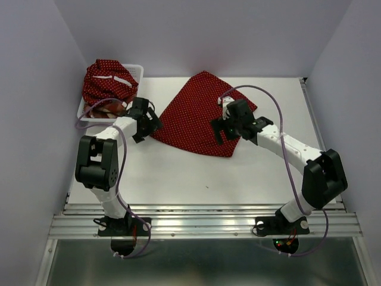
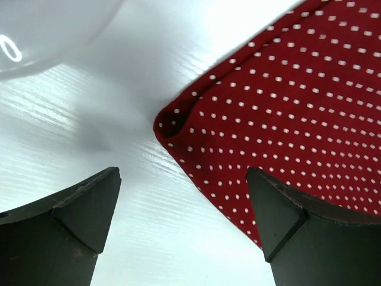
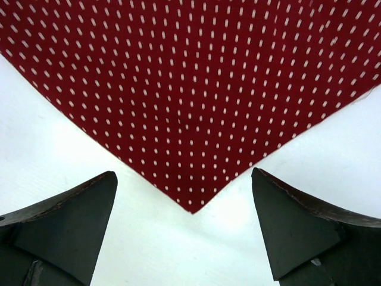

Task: Fold and stack the skirts
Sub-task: Flatten the skirt out

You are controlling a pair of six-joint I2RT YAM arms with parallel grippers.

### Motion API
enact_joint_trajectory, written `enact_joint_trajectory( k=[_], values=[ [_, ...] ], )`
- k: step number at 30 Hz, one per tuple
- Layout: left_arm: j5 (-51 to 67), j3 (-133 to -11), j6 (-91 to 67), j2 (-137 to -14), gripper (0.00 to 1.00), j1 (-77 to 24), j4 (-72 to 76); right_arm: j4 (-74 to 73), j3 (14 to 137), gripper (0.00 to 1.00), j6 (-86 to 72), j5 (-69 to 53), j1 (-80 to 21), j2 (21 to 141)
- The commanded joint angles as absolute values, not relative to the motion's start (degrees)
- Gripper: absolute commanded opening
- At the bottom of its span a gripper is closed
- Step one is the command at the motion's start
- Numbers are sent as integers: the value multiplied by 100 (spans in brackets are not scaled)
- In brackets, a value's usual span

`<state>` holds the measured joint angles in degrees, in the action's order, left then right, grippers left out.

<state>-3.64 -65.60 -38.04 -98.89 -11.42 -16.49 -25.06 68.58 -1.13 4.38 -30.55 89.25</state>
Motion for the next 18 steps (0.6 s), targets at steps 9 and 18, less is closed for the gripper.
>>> enact_joint_trajectory(
  k=[9,18],
  values=[
    [-826,-6610,-4535,-10468,59,-1081,-1574,-2690,6302,100,307,703,-3690,8596],
    [-888,-6741,-4412,-10486,0,-1046,-1547,-2498,6214,100,694,1634,-4245,9271]
  ],
)
